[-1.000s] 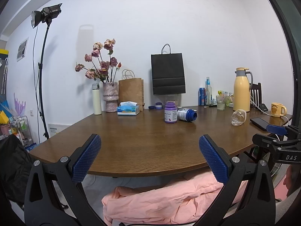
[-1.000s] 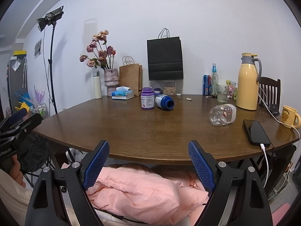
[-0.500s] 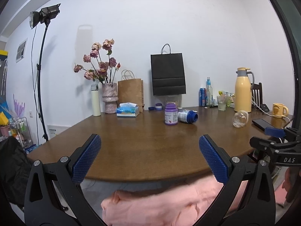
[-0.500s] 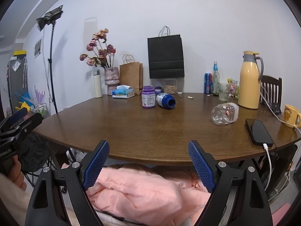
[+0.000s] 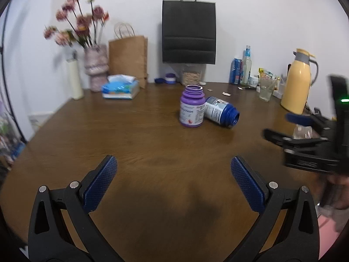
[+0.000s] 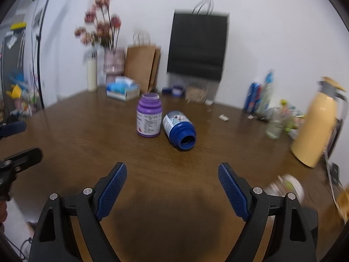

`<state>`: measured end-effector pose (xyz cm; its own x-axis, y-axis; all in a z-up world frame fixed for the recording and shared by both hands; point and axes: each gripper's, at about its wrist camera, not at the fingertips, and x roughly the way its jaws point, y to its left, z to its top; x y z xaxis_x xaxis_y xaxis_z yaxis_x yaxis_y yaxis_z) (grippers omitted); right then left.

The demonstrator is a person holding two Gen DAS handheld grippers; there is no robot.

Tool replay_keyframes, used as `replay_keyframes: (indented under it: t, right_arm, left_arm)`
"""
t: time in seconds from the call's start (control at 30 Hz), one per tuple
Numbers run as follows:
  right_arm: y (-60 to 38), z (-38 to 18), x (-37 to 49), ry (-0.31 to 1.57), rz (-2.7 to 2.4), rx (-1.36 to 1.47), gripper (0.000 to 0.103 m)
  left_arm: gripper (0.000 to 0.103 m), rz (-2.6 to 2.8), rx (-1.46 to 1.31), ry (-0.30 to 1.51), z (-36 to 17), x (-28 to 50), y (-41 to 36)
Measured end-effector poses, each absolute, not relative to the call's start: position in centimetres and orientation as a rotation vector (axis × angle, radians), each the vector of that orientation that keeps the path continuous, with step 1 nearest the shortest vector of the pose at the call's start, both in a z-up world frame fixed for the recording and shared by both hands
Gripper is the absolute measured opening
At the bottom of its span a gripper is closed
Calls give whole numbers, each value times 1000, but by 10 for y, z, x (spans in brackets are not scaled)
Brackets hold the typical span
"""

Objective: Flip cup upright
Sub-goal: 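Reach the right gripper to the lying blue-capped bottle and close on it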

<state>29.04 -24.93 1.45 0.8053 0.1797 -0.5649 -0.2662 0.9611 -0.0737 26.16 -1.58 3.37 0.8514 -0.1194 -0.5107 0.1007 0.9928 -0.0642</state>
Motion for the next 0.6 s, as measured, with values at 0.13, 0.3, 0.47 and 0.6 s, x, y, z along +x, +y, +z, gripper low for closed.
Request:
replay_keyframes:
  t: [0.13, 0.3, 0.47, 0.6]
  right_arm:
    - [-244, 2, 371, 696, 261, -147, 90]
    - [-228, -17, 439, 797, 296, -183, 90]
    - [-220, -30, 471, 840, 257, -222, 90]
    - [-221, -38, 489, 873, 260, -190, 73]
  left_arm:
    - [103, -188, -49, 611, 35, 307, -20]
    - [103, -212, -39, 652, 33, 355, -19]
    - [103, -250, -112, 689, 28, 383, -8]
    - [103, -234, -119, 719, 22, 401, -6]
